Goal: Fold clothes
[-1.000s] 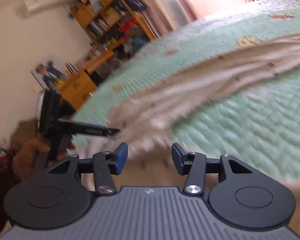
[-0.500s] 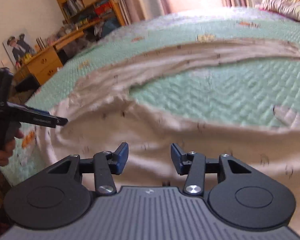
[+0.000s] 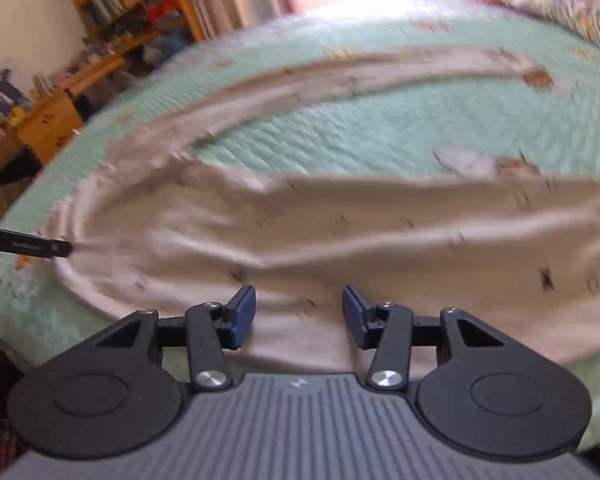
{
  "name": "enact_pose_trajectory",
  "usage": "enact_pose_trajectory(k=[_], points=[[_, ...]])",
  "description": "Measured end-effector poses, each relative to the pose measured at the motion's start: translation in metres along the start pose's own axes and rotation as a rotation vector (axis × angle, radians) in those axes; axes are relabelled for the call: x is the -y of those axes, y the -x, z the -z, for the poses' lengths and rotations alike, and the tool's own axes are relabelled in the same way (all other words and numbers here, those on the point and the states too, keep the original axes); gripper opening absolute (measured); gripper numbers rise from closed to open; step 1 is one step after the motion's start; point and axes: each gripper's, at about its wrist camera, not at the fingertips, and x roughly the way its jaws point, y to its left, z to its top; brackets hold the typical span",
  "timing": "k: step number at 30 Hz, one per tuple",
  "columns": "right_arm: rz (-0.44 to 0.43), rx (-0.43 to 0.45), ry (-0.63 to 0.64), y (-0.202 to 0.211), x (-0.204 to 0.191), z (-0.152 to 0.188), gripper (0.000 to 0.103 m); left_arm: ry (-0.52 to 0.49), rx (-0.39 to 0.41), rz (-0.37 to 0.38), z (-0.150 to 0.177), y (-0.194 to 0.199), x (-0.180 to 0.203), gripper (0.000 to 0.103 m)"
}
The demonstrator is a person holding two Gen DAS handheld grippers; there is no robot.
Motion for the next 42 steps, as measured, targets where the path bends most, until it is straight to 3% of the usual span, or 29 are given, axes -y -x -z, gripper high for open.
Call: enact_pose_trajectory(k=[8,14,20,25,30,37,42], points=[[-0.006,-0.012,-0.038,0.014,0.006,0.003,0.05,0.071,-0.003,0.017,0.009,0.009,-0.017,0.089],[-0.001,0.097,-0.03,0.026,-0.001,-0.012,0.058,0.084,0.021,0.012,0.006,0.022,-0.019,0.086],[0.069,0.015,-0.082,0.002,0.023,-0.002,0.058,0.073,0.027,0.005,0.0,0.023,-0.014,0.086],[0.046,0.023,-0.113,0.015,0.031,0.0,0.058,0.065,0.019,-0.008,-0.004,0.019,-0.011,0.086],[0.108,0.025,-0.142,0.025,0.054,0.002,0.058,0.069,-0.017,-0.019,0.005,0.006,-0.016,0.088],[0.103,0.015,-0.179,0.034,0.068,0.001,0.058,0.118,-0.031,-0.008,0.012,0.008,-0.032,0.09],[0.134,0.077,-0.151,0.039,0.066,-0.011,0.059,0.145,-0.037,-0.008,0.015,0.01,-0.039,0.09]])
